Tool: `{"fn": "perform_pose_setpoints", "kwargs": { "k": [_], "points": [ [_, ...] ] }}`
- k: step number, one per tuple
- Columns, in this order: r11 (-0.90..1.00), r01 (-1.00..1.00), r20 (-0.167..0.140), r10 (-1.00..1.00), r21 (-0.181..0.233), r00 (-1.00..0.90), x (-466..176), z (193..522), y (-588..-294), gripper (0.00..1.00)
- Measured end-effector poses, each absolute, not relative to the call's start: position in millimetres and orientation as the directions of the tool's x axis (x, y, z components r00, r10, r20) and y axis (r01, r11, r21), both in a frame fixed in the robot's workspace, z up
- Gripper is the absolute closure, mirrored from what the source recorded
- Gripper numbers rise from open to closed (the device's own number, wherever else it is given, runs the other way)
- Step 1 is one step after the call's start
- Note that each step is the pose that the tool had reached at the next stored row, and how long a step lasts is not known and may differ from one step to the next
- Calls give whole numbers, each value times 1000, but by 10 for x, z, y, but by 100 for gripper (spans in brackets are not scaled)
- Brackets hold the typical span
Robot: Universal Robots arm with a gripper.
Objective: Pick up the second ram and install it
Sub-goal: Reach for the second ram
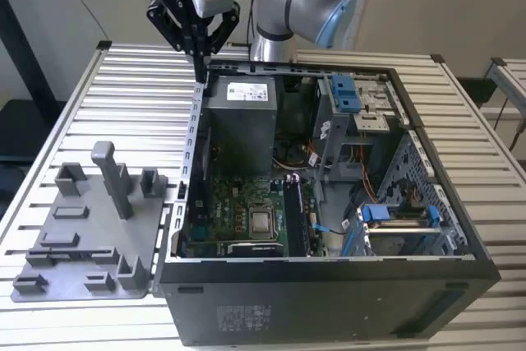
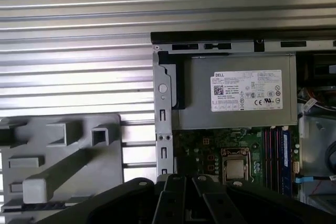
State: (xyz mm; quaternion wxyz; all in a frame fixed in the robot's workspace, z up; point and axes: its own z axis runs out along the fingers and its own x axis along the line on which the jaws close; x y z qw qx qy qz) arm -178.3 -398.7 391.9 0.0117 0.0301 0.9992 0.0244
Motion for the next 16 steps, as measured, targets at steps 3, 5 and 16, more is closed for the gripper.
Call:
{"fn": "perform_pose_setpoints", "kwargs": {
  "k": [3, 5, 16],
  "points": [
    [997, 54, -23, 55, 49, -998, -1834, 3918, -3987, 89],
    [997, 51, -23, 52, 49, -998, -1863, 3916, -3987, 89],
    [998, 35, -23, 36, 49, -999, -2069, 3916, -3984, 89]
  ]
}}
